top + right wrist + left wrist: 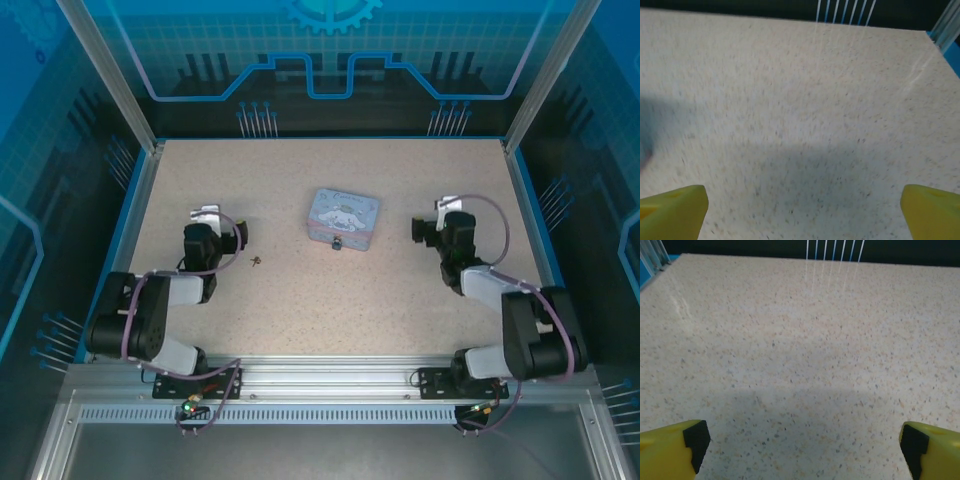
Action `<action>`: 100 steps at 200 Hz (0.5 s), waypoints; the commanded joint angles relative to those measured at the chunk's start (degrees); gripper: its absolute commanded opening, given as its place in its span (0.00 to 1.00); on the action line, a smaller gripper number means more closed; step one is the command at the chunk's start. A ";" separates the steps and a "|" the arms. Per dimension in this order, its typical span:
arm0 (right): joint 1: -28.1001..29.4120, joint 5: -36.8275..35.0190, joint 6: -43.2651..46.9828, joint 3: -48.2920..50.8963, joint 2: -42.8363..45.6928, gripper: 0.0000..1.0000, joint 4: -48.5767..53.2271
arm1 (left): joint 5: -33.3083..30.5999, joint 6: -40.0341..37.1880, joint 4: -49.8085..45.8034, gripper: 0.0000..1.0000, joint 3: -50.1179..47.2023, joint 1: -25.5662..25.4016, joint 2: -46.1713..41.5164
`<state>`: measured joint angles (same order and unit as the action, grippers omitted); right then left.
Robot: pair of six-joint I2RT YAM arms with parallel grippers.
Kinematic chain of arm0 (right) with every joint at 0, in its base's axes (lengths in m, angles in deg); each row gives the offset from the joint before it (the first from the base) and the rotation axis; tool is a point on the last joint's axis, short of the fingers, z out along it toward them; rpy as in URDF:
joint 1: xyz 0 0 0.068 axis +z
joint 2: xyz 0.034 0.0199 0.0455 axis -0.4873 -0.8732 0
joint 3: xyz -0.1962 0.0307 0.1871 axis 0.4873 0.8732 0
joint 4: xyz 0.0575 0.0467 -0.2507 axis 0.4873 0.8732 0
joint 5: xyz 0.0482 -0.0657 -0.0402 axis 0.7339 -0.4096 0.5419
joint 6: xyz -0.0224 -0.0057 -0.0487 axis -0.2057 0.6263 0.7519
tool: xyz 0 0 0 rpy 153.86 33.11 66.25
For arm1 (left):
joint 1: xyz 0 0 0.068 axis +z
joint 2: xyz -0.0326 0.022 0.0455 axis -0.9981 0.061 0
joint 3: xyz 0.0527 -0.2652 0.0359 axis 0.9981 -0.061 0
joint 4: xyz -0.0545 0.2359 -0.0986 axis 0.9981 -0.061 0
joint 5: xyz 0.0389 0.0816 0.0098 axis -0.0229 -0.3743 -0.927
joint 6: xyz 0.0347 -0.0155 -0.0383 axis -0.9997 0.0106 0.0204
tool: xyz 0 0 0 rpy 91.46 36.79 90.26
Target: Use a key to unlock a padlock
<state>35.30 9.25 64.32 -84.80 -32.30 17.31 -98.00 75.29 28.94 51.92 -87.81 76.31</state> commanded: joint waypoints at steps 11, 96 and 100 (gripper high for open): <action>-0.67 -4.67 -14.37 -13.68 6.02 1.00 27.19 | -2.69 1.54 -12.15 0.99 5.81 -0.88 -8.04; 0.50 28.68 -21.91 -23.68 8.21 1.00 47.84 | 6.52 34.33 -61.45 0.99 25.12 -3.15 -17.65; 1.90 29.45 -22.06 -23.43 8.30 1.00 48.57 | 7.42 34.98 -62.84 0.99 25.30 -3.38 -17.42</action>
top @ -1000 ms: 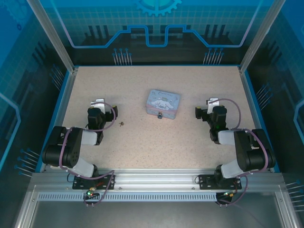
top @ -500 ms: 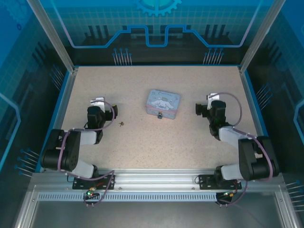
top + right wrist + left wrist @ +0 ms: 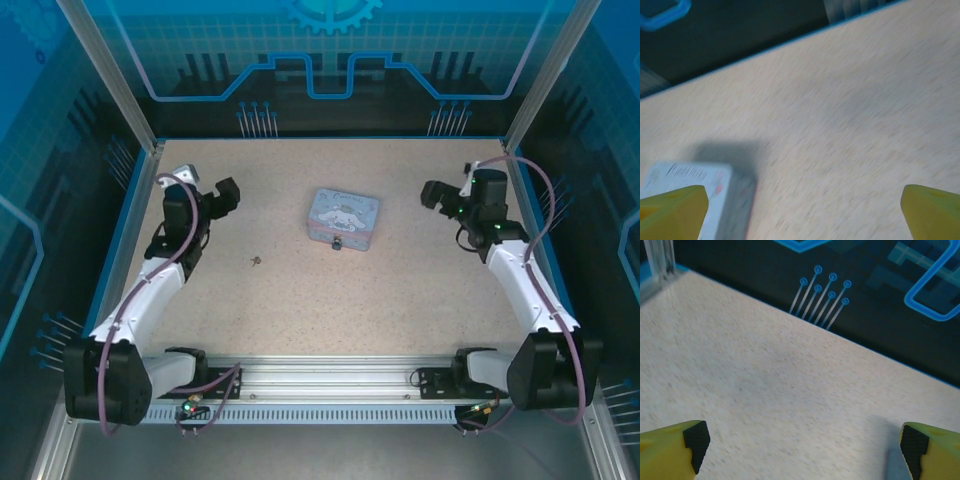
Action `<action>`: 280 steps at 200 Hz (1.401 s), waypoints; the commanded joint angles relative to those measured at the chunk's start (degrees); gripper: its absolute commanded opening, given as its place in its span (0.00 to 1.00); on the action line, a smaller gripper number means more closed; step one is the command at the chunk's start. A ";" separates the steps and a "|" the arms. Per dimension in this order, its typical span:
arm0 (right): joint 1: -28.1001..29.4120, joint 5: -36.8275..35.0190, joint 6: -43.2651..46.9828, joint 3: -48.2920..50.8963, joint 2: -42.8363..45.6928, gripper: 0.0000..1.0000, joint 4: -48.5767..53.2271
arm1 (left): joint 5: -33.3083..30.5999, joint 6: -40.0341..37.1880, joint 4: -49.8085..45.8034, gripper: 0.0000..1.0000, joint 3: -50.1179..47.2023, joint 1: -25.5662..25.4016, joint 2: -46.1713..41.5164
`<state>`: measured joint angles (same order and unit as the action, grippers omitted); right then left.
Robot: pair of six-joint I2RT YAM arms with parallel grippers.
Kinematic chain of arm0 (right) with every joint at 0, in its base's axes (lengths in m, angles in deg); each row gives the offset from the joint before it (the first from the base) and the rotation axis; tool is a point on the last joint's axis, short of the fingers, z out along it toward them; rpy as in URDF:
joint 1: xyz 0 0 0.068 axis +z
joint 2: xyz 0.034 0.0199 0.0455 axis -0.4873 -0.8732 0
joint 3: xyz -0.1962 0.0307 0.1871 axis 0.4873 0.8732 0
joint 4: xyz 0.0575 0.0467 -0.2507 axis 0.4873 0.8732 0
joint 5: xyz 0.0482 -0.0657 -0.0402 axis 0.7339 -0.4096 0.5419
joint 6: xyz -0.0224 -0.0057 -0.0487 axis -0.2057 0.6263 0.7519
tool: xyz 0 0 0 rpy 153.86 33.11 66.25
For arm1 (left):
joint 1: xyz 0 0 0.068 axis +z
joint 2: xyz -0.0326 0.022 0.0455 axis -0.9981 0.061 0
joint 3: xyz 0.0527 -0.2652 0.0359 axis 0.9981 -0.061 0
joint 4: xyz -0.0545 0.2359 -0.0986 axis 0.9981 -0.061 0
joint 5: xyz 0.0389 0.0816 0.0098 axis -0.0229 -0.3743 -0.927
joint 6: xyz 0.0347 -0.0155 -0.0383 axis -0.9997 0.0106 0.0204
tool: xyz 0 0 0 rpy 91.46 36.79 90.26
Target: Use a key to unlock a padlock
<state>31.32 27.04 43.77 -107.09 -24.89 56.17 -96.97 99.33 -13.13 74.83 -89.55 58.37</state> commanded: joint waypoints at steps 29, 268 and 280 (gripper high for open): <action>18.30 14.99 -5.49 2.19 0.60 1.00 10.64 | 10.86 14.43 -24.32 0.99 0.30 -3.97 0.47; 25.45 18.05 -7.14 -7.96 -23.86 1.00 1.03 | 6.59 9.71 -32.42 0.99 7.91 -13.30 16.08; 25.38 17.48 -6.60 -7.00 -22.20 1.00 1.06 | 6.04 8.73 -33.26 0.99 8.95 -13.30 17.32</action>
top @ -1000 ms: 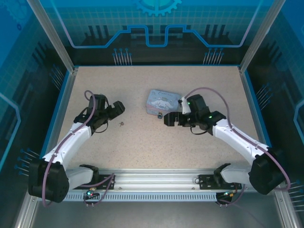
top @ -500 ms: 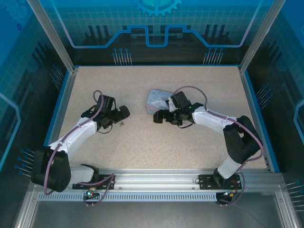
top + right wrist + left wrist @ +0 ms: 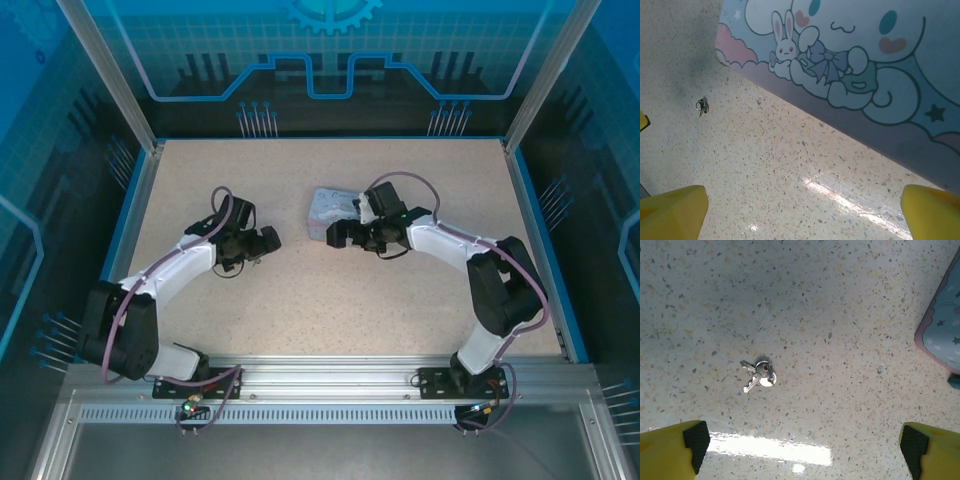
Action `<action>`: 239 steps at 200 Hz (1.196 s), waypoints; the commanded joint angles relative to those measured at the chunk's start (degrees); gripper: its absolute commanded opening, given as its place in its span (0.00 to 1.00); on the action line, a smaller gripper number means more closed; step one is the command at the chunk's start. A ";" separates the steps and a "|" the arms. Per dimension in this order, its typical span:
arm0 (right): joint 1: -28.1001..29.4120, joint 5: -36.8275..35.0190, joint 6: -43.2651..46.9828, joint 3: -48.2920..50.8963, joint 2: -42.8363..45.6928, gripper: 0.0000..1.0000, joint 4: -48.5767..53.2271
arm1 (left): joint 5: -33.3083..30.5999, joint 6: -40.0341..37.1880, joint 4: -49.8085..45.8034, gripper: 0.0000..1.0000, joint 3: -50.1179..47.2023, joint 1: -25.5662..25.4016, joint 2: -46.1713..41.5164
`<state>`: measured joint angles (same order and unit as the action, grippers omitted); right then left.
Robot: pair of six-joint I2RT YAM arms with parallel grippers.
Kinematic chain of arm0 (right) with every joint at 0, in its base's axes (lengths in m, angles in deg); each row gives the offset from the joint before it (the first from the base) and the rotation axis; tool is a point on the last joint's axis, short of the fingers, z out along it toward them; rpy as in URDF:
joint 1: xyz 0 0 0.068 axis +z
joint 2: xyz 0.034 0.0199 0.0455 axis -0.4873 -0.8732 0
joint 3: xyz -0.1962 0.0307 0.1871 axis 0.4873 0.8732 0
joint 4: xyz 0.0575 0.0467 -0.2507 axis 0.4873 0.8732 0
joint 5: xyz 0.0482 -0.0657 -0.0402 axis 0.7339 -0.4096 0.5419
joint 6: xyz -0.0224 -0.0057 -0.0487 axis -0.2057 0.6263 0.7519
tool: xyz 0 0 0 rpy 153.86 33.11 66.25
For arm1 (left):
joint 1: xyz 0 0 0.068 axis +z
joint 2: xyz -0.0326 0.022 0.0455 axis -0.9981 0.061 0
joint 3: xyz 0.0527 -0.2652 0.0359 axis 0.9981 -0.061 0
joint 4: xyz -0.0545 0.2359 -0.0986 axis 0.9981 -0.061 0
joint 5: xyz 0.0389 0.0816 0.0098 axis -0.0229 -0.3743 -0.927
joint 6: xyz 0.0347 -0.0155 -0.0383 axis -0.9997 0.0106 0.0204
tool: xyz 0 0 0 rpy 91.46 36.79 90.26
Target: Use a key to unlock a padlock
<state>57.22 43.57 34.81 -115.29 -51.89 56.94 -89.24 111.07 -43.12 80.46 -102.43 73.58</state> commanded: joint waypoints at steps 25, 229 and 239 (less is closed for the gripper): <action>-1.35 0.27 2.36 0.91 4.60 1.00 -0.59 | -2.16 -4.06 -3.53 0.99 4.19 -0.53 3.95; -2.99 2.62 3.26 -1.55 -0.71 1.00 0.23 | -2.40 -5.62 -3.49 0.99 3.91 -1.13 5.99; -3.42 2.44 3.74 -3.15 -1.49 1.00 0.81 | -2.24 -5.72 -3.59 0.99 4.02 -1.08 6.43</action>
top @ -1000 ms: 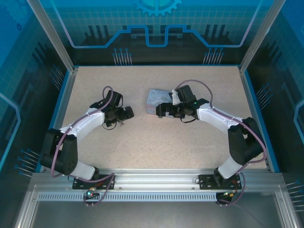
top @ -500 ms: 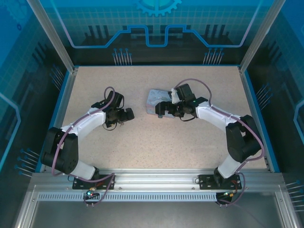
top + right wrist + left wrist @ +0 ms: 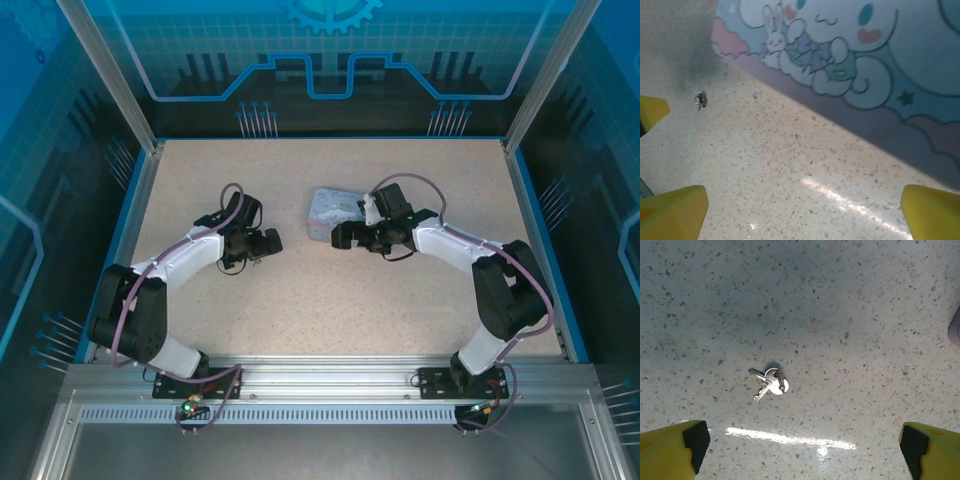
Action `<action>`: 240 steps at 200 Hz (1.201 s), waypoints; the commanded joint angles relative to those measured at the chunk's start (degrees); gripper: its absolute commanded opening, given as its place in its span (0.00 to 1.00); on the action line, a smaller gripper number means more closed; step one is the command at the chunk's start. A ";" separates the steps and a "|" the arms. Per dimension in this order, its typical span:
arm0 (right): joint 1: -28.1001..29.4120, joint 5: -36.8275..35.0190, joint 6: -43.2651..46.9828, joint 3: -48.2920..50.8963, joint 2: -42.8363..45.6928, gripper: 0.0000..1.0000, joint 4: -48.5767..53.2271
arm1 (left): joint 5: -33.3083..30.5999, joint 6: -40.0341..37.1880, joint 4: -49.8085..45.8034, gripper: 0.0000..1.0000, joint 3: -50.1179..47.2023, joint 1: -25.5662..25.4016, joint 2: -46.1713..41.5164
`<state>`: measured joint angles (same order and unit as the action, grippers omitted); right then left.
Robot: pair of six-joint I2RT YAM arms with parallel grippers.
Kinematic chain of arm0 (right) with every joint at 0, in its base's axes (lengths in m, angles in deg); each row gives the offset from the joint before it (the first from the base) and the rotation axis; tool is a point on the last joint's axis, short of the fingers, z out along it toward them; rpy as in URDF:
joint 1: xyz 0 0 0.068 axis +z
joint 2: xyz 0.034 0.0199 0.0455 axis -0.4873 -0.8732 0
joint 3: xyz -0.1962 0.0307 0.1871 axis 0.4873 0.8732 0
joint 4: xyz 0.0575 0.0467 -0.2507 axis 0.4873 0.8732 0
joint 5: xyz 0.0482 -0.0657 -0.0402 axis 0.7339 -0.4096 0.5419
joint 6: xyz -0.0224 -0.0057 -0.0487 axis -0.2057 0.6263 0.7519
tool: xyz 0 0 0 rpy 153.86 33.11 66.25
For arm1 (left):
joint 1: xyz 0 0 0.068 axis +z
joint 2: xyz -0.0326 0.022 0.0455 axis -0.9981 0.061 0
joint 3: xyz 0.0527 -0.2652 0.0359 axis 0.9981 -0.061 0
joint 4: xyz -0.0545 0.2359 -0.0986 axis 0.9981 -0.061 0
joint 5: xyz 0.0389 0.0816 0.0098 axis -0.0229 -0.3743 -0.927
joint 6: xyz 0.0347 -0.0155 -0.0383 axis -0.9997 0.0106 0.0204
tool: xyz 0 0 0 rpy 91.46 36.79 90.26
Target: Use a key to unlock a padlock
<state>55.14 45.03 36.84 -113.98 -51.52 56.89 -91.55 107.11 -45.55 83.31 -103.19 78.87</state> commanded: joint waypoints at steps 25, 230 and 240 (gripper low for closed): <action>-2.50 0.80 2.17 -7.20 -3.79 1.00 1.68 | 0.16 -1.86 -1.11 0.99 1.18 -0.32 2.14; -1.88 -2.36 2.37 10.87 18.31 0.98 2.96 | -10.90 -7.27 -7.47 0.35 8.65 -3.31 14.97; -1.89 -2.48 2.32 10.93 18.24 0.98 2.92 | -10.91 -7.44 -7.05 0.34 8.47 -3.35 15.17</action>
<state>52.89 43.19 38.39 -103.75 -33.75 59.19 -101.08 101.56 -52.00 91.52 -105.92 92.99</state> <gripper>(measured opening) 0.980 0.353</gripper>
